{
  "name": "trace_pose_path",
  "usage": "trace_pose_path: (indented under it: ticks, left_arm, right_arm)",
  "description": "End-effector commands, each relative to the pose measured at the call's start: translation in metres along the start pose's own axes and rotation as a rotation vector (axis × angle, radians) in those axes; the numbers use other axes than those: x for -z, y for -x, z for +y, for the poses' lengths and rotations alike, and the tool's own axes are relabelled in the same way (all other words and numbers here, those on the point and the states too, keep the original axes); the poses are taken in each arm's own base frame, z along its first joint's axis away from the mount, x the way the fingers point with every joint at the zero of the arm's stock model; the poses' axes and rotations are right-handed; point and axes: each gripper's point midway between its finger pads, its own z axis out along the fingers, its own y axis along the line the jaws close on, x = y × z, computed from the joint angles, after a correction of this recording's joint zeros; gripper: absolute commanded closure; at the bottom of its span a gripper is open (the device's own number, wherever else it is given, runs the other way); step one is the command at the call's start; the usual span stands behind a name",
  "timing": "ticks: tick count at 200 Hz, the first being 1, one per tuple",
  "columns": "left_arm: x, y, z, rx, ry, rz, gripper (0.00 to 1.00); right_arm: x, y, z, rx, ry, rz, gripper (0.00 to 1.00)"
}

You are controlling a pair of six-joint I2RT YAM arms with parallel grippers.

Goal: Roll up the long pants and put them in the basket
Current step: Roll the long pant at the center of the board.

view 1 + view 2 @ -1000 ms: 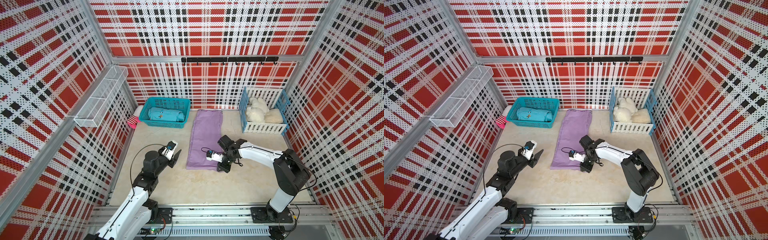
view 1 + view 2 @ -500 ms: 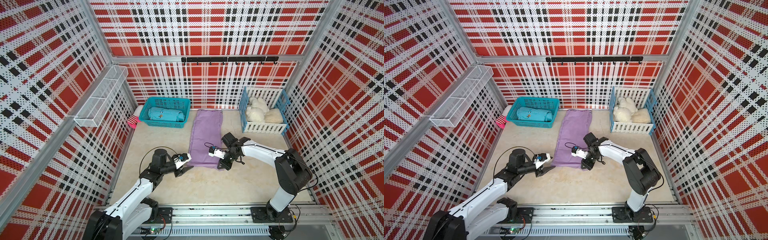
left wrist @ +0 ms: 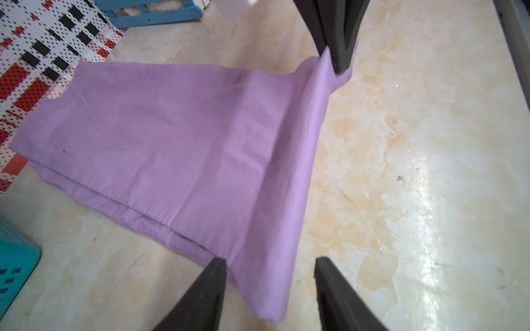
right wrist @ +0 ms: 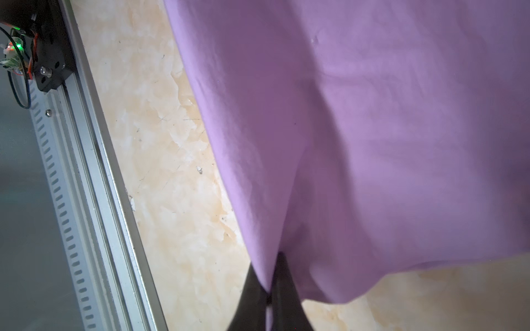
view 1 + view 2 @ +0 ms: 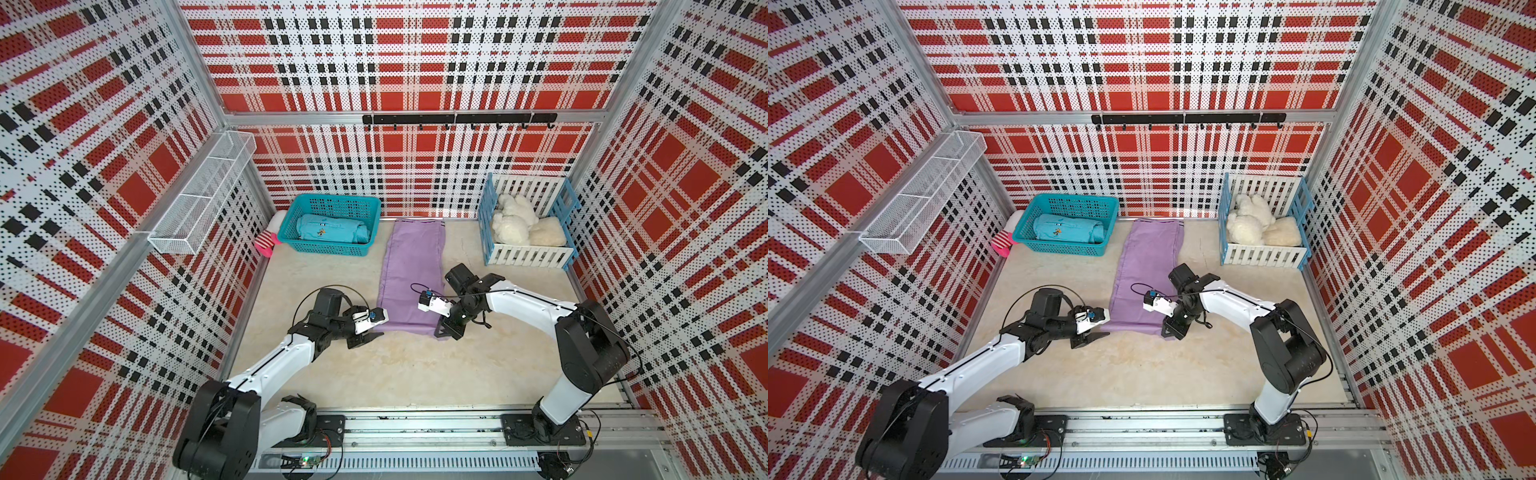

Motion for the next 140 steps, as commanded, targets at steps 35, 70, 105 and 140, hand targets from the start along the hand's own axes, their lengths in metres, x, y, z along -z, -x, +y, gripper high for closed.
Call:
trace_pose_path:
  ticks: [35, 70, 105, 140]
  left_arm:
    - [-0.013, -0.017, -0.001, -0.032, -0.060, 0.078, 0.50]
    - [-0.021, -0.023, -0.006, -0.039, -0.090, 0.091, 0.53]
    - [-0.029, -0.026, -0.006, -0.049, -0.105, 0.116, 0.63]
    - [-0.030, -0.025, -0.008, -0.031, -0.144, 0.116, 1.00]
  right_arm:
    - [0.009, 0.000, 0.007, 0.006, 0.018, -0.018, 1.00]
    - [0.010, 0.001, 0.009, 0.007, 0.027, -0.026, 1.00]
    - [0.008, 0.001, 0.009, 0.000, 0.029, -0.020, 1.00]
    - [0.004, -0.002, 0.003, -0.029, 0.006, -0.016, 1.00]
